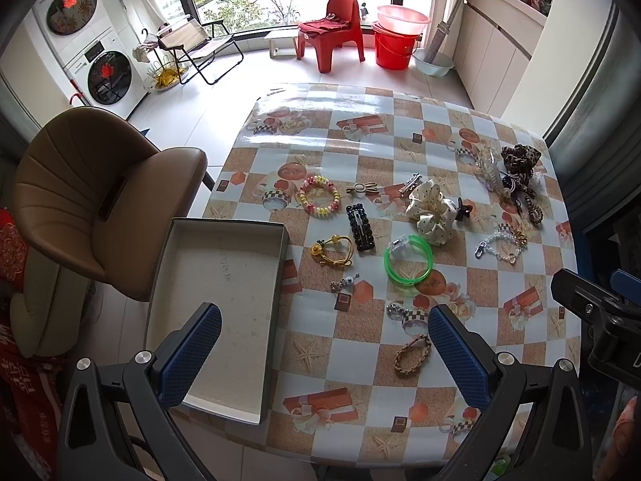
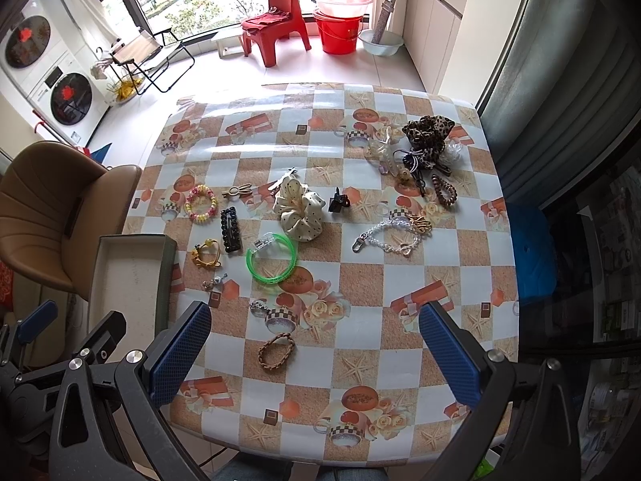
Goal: Organize jewelry
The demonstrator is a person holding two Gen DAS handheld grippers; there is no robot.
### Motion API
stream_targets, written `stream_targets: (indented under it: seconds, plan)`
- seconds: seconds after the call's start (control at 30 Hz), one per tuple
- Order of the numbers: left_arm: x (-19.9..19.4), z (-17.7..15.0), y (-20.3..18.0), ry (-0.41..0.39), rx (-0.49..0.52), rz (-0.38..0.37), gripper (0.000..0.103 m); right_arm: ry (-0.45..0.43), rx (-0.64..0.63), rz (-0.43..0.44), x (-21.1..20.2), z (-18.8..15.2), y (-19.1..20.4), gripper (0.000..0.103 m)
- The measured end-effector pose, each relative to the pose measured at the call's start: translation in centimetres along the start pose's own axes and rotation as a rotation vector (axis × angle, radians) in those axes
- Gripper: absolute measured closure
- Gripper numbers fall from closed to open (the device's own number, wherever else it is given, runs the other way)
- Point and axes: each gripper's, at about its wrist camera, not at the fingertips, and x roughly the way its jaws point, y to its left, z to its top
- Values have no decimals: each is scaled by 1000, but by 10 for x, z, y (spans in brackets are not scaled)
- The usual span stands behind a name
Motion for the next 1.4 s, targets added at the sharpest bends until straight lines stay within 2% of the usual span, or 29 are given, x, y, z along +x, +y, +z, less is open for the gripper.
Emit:
stream_targets:
  seconds: [0.13, 0.3, 0.4, 0.53, 0.77, 1.0, 1.2, 1.23, 1.27, 1.37, 1.4]
  plan:
    - [5, -2, 9, 13, -7, 3, 0, 1, 1, -1, 1, 1, -1, 0]
    - [22, -8, 24, 52, -49, -35, 0, 23, 27, 4, 6, -2, -9, 0]
    - [37, -10, 25, 88, -78, -66, 0, 50, 50, 10, 25, -14, -18, 0]
    - [59, -16, 26, 110, -114, -46, 0, 87, 60, 12, 39, -4, -27, 0]
    - [105, -21, 18, 158, -127, -104, 0, 166, 67, 38, 84, -3, -37, 0]
    - [144, -5, 11, 142, -135, -92, 0, 164, 62, 53, 129, 17, -37, 0]
    - [182, 19, 0, 105, -93, -77, 0, 167, 101, 90, 170, 42, -39, 0]
    - [190, 22, -3, 101, -81, -75, 2, 167, 106, 98, 177, 45, -39, 1]
    - [196, 25, -5, 99, -69, -72, 9, 168, 113, 109, 184, 49, -39, 2]
    - [219, 32, -13, 112, -46, -58, 10, 180, 126, 135, 208, 58, -38, 4]
    - [227, 34, -15, 114, -44, -59, 15, 187, 132, 145, 217, 61, -38, 5]
